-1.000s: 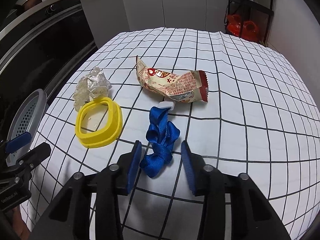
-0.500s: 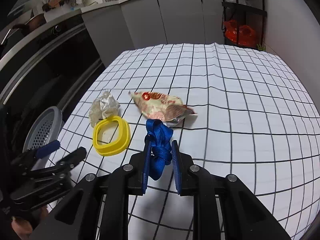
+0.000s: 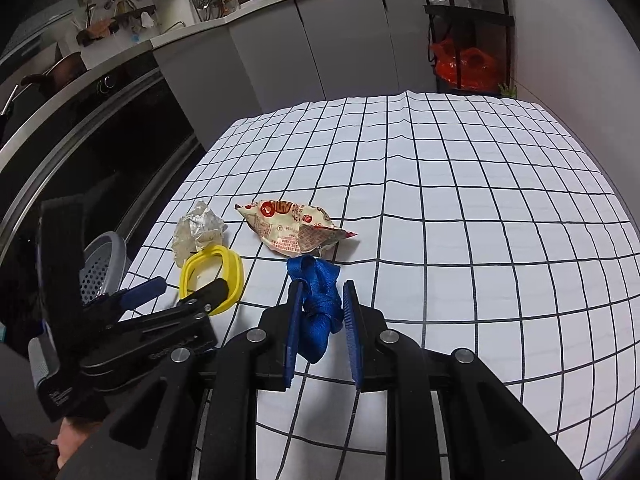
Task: Collect trash
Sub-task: 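Grasp the yellow plastic lid with the left tool while the right tool holds the ribbon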
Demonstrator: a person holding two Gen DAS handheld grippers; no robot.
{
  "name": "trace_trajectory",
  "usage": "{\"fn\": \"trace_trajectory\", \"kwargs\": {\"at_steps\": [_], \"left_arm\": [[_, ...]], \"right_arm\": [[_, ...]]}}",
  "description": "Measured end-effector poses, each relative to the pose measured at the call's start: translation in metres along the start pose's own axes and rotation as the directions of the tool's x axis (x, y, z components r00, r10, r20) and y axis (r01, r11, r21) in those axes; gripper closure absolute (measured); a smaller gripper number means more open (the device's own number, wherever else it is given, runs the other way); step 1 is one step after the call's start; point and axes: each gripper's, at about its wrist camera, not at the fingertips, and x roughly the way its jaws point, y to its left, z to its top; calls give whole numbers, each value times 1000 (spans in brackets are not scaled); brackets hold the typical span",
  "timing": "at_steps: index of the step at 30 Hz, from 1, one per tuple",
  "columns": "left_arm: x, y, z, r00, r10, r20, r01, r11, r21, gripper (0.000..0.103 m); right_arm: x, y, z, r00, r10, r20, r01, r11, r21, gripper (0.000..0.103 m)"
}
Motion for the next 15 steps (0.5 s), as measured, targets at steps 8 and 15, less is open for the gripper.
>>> {"fn": "trace_trajectory", "kwargs": {"at_steps": [8, 15], "left_arm": [[16, -4, 5, 999, 18, -31, -18, 1000, -2, 19], [18, -8, 3, 999, 15, -40, -15, 1000, 10, 31]], "right_arm": [[2, -2, -2, 1000, 3, -7, -3, 1000, 2, 83], [2, -4, -3, 1000, 1, -9, -1, 1000, 6, 83]]}}
